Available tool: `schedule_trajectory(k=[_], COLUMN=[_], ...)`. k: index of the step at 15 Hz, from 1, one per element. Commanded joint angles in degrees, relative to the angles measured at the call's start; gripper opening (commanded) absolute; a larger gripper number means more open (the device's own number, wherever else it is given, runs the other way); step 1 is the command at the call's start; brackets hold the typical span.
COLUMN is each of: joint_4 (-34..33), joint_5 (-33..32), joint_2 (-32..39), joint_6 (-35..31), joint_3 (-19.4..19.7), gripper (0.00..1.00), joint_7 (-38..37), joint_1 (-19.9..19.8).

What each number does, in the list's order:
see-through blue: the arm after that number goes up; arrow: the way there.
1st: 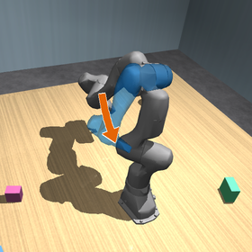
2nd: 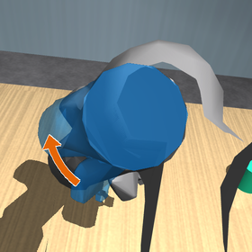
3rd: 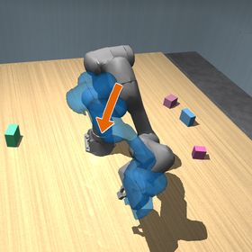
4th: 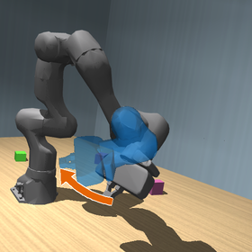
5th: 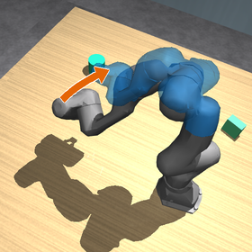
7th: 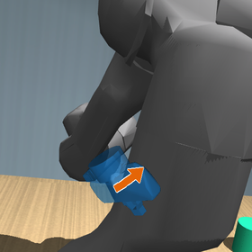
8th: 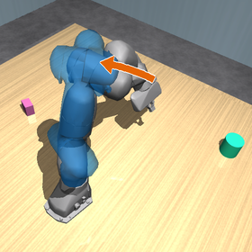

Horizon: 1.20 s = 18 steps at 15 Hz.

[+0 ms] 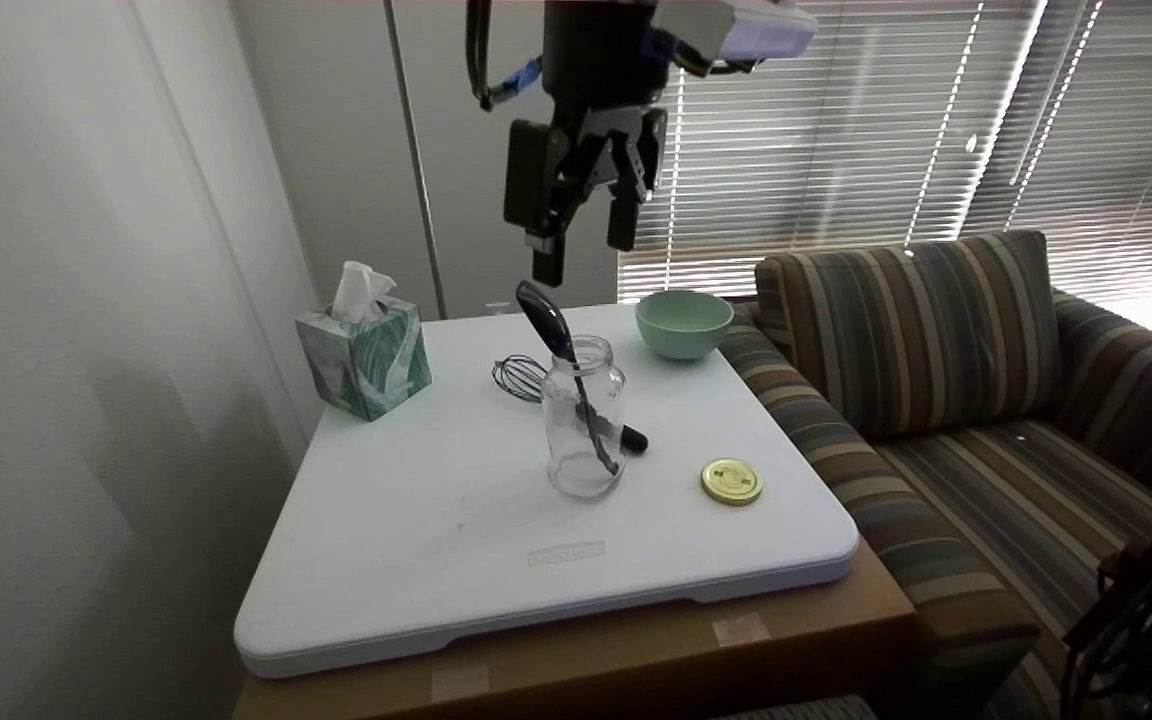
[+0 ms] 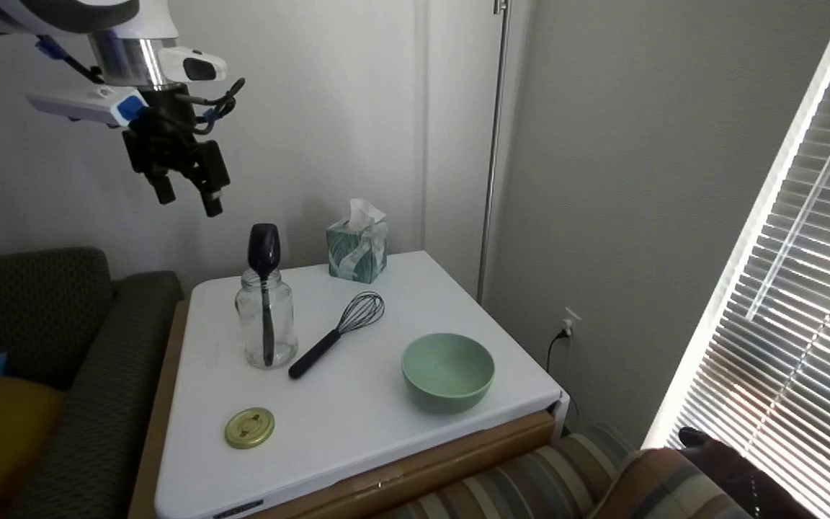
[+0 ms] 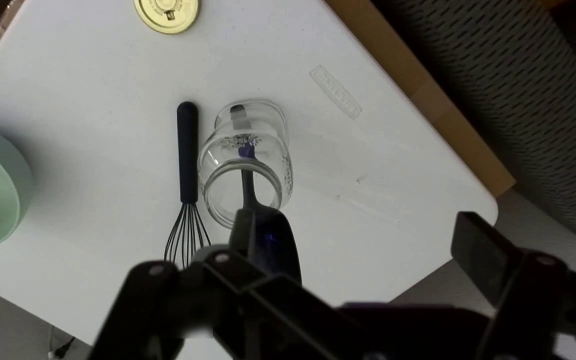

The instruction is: Put the spoon on the table and then move the jar to the right

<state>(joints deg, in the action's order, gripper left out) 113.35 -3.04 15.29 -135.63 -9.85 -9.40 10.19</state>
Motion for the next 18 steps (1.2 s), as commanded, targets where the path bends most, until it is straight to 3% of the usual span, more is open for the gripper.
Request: schedule_trajectory(k=[1,5,10,18], joint_4=[0.41,-0.50,-4.90,-15.17], joint_5=[-0.20,-4.02,-2.50,0.47], joint_2=[0.49,5.01,13.12,19.37], joint_6=[-0.93,-3.97,-10.88,-9.20], joint_3=[0.84,2.73,2.99,-0.26], gripper=[1.00,1.00,1.00,1.00], joint_7=[-0.55,-0.42,9.15,23.40], joint_1=[0.90,1.17,-1.27,-4.50])
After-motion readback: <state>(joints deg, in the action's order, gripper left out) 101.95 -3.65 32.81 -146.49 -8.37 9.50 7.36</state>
